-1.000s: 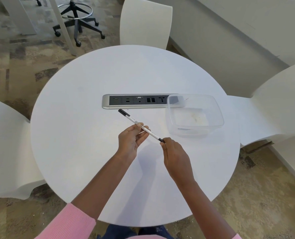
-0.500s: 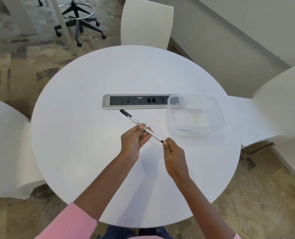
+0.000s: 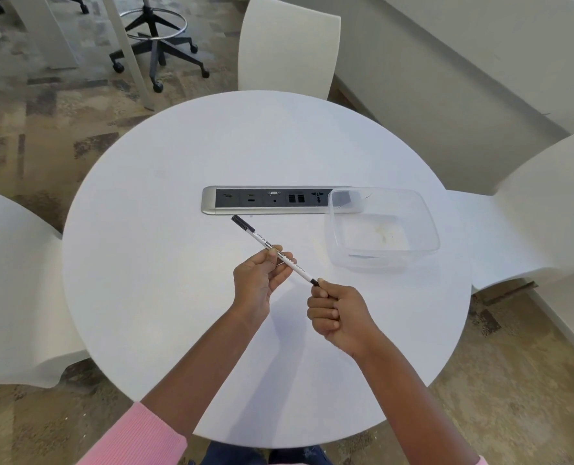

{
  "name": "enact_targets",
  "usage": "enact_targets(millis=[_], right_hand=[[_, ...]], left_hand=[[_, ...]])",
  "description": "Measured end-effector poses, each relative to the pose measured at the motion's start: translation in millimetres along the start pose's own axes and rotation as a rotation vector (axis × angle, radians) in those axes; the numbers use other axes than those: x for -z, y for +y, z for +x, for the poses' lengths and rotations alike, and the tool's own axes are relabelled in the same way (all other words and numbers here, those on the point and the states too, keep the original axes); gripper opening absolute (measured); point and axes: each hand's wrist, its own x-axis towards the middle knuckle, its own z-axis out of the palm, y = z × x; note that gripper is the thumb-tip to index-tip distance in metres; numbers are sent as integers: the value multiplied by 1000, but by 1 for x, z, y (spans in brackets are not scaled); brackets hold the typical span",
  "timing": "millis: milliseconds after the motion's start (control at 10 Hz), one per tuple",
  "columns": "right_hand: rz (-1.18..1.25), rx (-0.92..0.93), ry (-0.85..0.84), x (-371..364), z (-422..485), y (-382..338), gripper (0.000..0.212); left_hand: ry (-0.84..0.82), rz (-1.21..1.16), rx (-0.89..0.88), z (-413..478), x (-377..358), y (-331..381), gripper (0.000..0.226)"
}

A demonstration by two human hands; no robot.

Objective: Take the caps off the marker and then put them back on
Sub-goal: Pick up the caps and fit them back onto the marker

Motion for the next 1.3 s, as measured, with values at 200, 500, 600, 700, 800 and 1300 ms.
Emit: enact_targets(millis=[200,500,600,700,800,1300], right_hand=[[90,-35,-4,0,1,2,46],[-1401,867,422,8,2,27,16],[-1529,1040,490,7,0,26,17],[-1549,1136,503,5,-1,25,14],[-1479,1116,493,4,0,23,16],[-676,550,314,-5,-3,17,43]], left_hand=[[30,5,0,-1,1,-1,21],[85,-30,-35,-3,2,3,16],[80,-38,-27,-5,1,2,16],[71,-37,-15,-8,-2,1,16],[71,-32,-11,-9,-3,1,16],[32,14,-40,-10,-6,-1,19]])
